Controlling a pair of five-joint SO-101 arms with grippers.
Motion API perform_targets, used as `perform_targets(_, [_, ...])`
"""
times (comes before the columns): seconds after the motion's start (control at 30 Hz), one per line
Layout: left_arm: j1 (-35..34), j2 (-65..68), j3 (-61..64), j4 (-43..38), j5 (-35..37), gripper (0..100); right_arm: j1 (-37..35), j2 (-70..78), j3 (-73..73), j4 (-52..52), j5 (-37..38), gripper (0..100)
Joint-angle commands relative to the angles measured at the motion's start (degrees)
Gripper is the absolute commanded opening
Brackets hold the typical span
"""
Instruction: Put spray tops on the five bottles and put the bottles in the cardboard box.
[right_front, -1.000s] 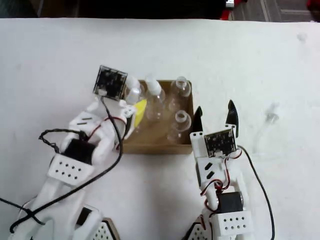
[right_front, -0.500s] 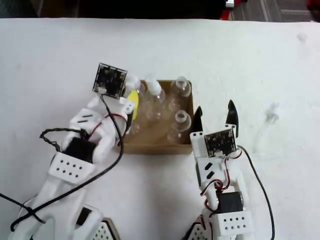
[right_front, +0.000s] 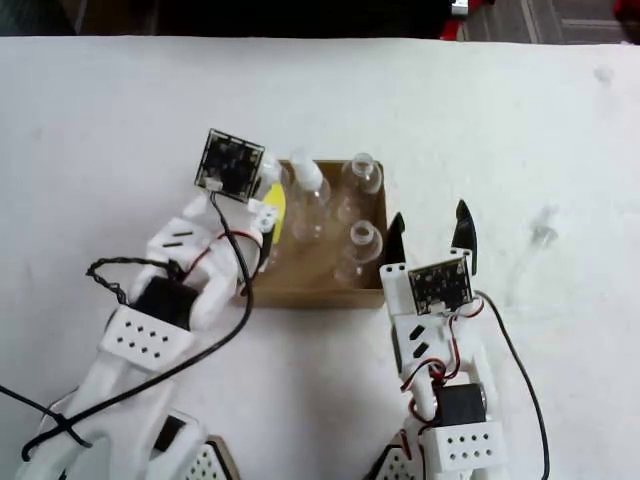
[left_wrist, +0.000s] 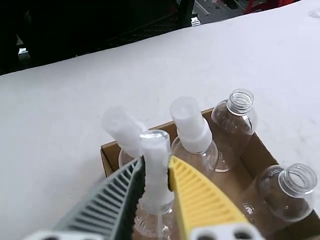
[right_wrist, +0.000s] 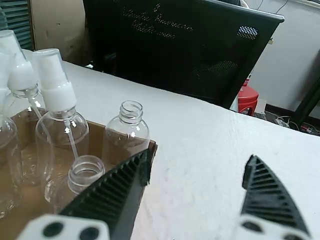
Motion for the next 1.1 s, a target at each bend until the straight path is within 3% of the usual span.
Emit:
perform_targets(0.0, [-0.4, -5.6, 0.4, 1.8, 0.8, 16, -0.3, 0.1, 0.4, -0.5, 0.8, 26.9])
perform_targets(0.07, [-0.9, -9.2, 0.5, 5.0, 1.0, 21, -0.3, 0.1, 0.4, -0.5, 0.8, 26.9])
perform_targets(0.27, [-1.8, -18.3, 0.7, 10.5, 2.9, 21, -0.3, 0.1, 0.4, -0.5, 0.8, 26.9])
perform_targets(0.6, [-2.3, -28.4, 5.8, 11.1, 2.9, 21, -0.2, 0.1, 0.4, -0.5, 0.8, 26.9])
perform_targets(0.9, [-12.2, -29.2, 6.6, 11.0, 3.4, 21, -0.2, -0.1, 0.4, -0.6, 0.8, 26.9])
perform_targets(1.07, [-18.9, -27.6, 6.3, 7.7, 9.4, 21, 0.2, -0.3, 0.4, -1.0, 0.8, 26.9])
